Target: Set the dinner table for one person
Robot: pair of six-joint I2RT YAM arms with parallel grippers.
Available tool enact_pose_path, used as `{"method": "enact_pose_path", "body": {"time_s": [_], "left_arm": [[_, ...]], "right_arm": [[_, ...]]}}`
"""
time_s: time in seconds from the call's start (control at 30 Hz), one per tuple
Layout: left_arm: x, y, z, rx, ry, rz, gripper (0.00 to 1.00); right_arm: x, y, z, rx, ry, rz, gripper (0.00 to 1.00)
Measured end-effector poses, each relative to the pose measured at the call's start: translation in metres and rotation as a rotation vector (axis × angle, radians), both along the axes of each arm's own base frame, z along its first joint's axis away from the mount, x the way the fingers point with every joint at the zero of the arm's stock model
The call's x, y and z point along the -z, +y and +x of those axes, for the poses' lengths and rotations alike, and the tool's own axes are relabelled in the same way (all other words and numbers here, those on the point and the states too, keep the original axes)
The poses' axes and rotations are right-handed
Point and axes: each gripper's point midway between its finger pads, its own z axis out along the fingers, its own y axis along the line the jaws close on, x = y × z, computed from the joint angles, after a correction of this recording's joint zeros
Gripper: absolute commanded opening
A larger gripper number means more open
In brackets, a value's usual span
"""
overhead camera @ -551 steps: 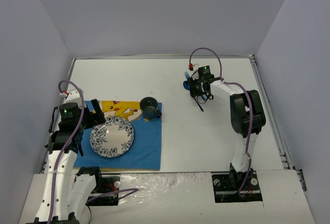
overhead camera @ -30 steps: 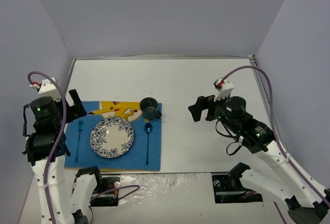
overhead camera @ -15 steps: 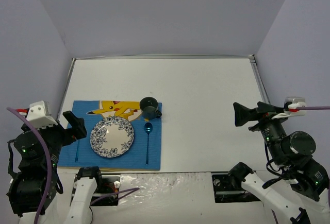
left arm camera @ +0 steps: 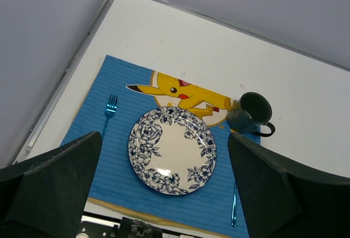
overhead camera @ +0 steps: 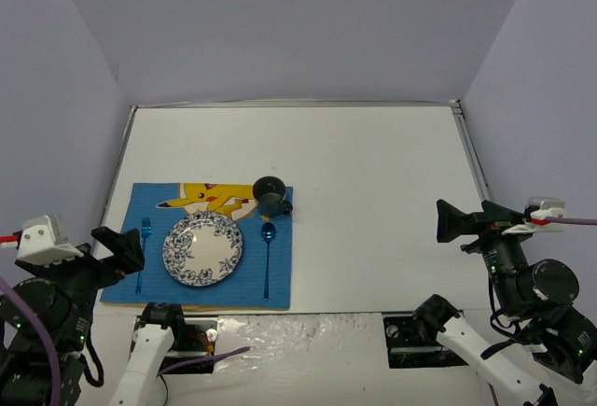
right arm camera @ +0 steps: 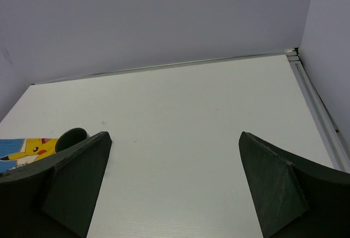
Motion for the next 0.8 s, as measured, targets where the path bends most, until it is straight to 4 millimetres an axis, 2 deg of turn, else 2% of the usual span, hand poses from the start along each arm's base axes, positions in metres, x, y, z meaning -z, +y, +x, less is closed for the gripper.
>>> {"method": "enact_pose_path", "body": {"time_s": [0.13, 0.37, 0.6, 0.8], "left_arm": [[0.001, 0.009, -0.028, -0.022, -0.052, 0.009, 0.97], [0.022, 0.029, -0.062, -0.096, -0.035, 0.054, 0.97], [0.035, 0.047, -0.072, -0.145, 0.02, 0.119, 0.97], [0.034, 0.058, -0.076, -0.179, 0.025, 0.157, 0.97]], "right_arm": [[0.004, -0.005, -0.002, 0.018, 0.002, -0.009, 1.0], [0.006, -0.013, -0.003, 0.05, -0.004, -0.022, 1.0], [0.008, -0.017, -0.002, 0.073, 0.0, -0.033, 1.0], [0.011, -0.016, -0.001, 0.075, 0.006, -0.038, 1.0]]}}
